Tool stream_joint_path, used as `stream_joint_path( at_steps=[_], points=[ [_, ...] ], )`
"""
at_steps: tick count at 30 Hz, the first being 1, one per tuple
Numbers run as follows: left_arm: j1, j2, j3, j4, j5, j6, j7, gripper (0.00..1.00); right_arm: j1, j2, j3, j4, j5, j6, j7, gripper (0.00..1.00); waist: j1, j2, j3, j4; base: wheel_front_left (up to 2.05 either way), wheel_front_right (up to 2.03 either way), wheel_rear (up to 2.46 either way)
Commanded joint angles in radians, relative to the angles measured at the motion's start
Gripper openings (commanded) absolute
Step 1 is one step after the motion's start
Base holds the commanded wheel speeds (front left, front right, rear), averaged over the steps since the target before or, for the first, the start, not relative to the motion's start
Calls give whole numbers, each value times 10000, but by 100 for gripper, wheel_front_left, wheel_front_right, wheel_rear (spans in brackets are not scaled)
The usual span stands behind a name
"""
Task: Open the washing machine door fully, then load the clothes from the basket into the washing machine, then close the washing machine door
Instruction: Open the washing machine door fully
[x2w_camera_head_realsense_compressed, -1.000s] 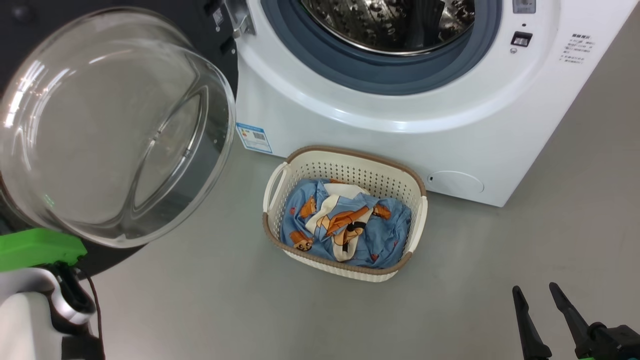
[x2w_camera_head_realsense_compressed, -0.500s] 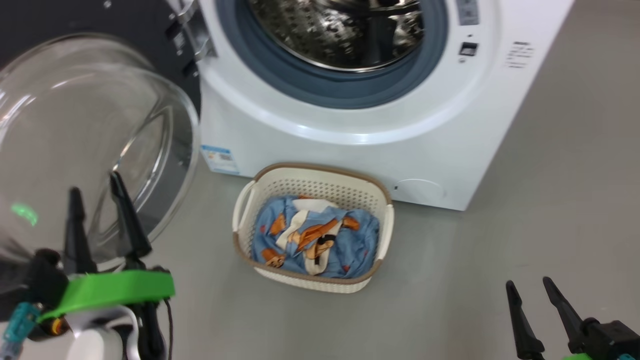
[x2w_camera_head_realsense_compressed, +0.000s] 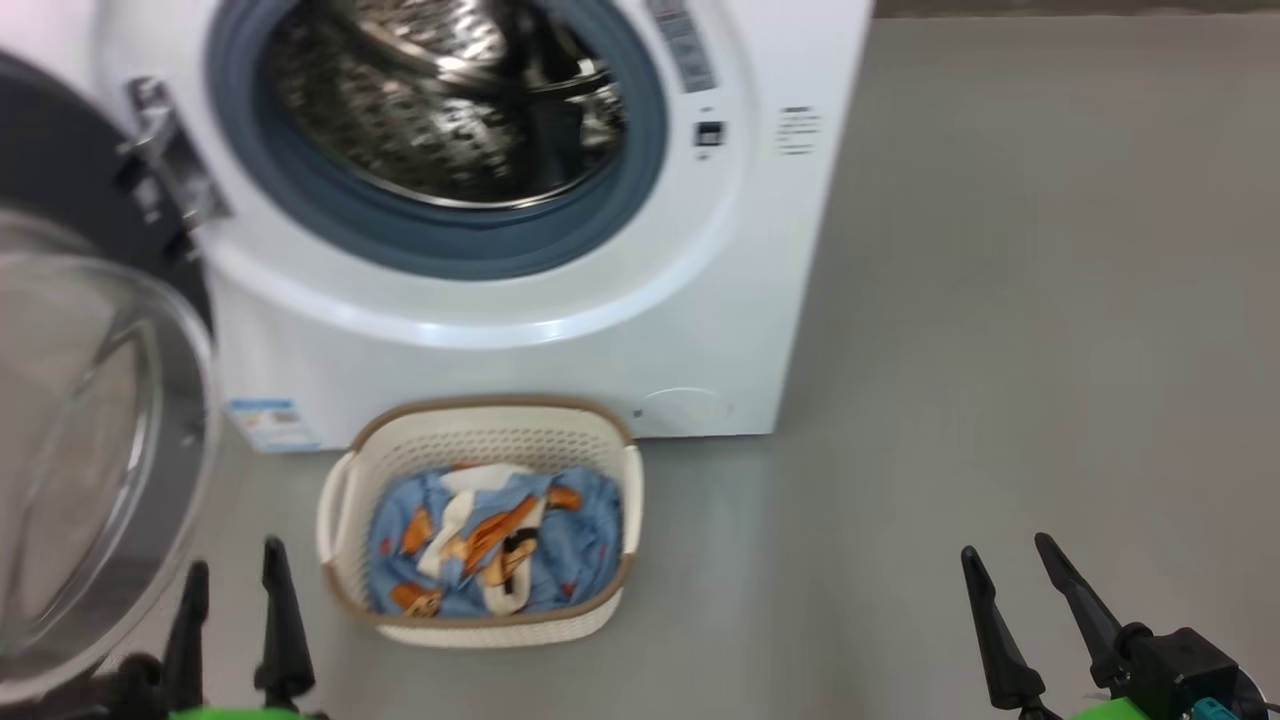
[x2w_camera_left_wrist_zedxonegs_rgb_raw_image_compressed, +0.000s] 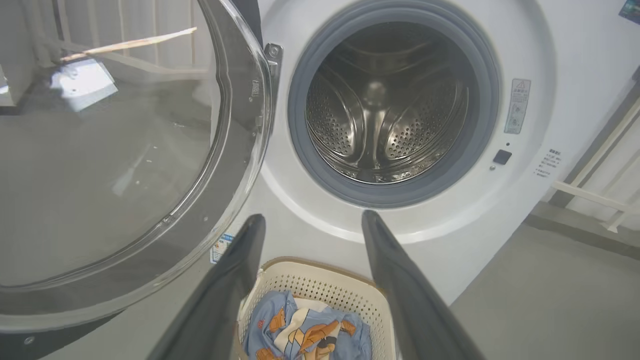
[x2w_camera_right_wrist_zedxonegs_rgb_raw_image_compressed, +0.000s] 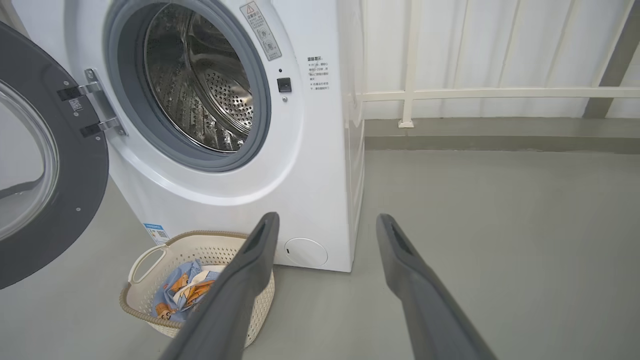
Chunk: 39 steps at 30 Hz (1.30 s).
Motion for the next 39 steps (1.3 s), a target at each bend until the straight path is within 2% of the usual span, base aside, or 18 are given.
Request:
stream_joint_path(
  at_steps=[1,5,12,16,28,39],
  points=[
    [10,145,394,-127,156,-62,-57,100,-154,-81,279,-281,-89,16,-120,100,0,0,-431,-1035,0,0,0],
    [446,138,313,69,191,-78,-57,100,-2,-85,135,-275,-119,16,-120,100,0,0,-556,-1417,0,0,0],
    [1150,135,8,148,199,-247,-57,100,523,-41,-271,-260,-195,16,-120,100,0,0,-912,-1691,0,0,0],
    [1475,135,59,1,311,-178,-57,100,741,15,-420,-256,-218,16,-120,100,0,0,-982,-1729,0,0,0],
    [1677,134,80,-319,192,6,-57,100,858,99,-534,-113,-266,16,-120,100,0,0,-979,-1191,0,0,0],
    [1596,134,127,-308,362,-55,-57,100,801,78,-493,-83,-274,16,-120,100,0,0,-1000,-882,0,0,0]
  ],
)
